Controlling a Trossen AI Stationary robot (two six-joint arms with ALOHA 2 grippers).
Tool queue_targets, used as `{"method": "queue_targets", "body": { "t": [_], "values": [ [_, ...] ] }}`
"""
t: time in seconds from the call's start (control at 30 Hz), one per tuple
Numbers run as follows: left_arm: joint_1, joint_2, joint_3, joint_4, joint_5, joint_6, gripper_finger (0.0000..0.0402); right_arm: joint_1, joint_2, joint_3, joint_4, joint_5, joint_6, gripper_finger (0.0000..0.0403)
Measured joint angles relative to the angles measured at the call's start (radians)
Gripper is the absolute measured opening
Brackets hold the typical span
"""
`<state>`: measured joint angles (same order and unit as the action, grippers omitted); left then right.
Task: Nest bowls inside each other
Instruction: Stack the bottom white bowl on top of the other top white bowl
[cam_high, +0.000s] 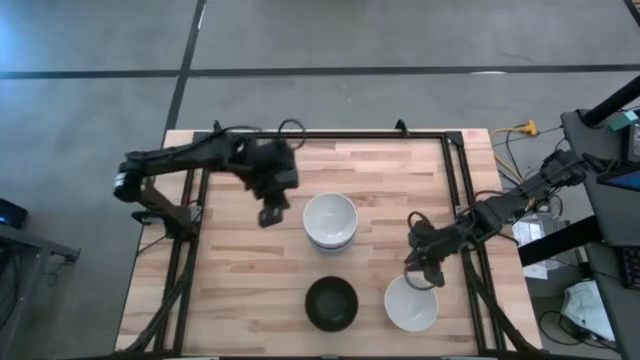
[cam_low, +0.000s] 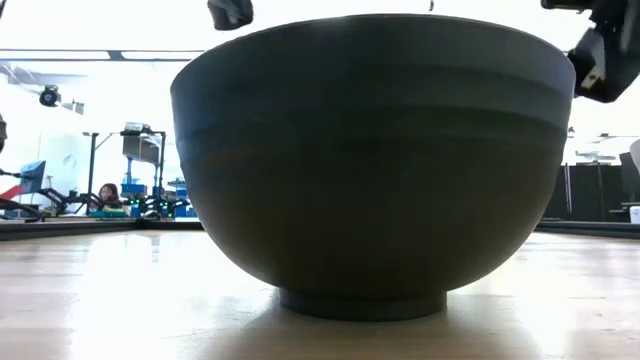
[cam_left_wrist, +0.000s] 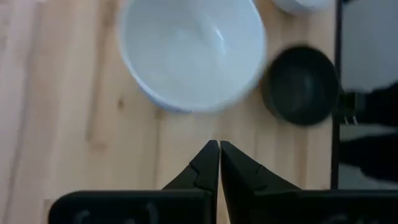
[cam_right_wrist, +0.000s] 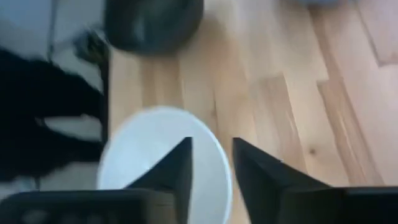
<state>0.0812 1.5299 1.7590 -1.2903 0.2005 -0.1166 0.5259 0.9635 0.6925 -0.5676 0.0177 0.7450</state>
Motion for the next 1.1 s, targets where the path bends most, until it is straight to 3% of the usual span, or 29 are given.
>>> {"method": "queue_targets", "body": {
  "t": [0.2, 0.4, 0.63, 0.83, 1.1],
  "values": [
    [-0.109, -0.141, -0.224, 0.041, -0.023, -0.026, 0.0000, 0.000, 0.144, 0.029, -0.022, -0.082, -0.118, 0.0190],
    [-0.172, -0.258, -0.471, 0.141, -0.026, -0.151, 0.0000, 0.000, 0.304, 0.087, -0.031, -0.081, -0.227, 0.0201],
    [-0.210, -0.349, -0.687, 0.235, -0.026, -0.246, 0.0000, -0.001, 0.491, 0.129, -0.059, -0.112, -0.248, 0.0152],
    [-0.222, -0.400, -0.762, 0.237, -0.023, -0.272, 0.0000, -0.013, 0.571, 0.246, -0.223, -0.160, -0.271, 0.0026],
    [-0.222, -0.420, -0.759, 0.301, -0.023, -0.270, 0.0000, -0.125, 0.471, 0.438, -0.249, -0.179, -0.267, 0.0010]
  ]
}}
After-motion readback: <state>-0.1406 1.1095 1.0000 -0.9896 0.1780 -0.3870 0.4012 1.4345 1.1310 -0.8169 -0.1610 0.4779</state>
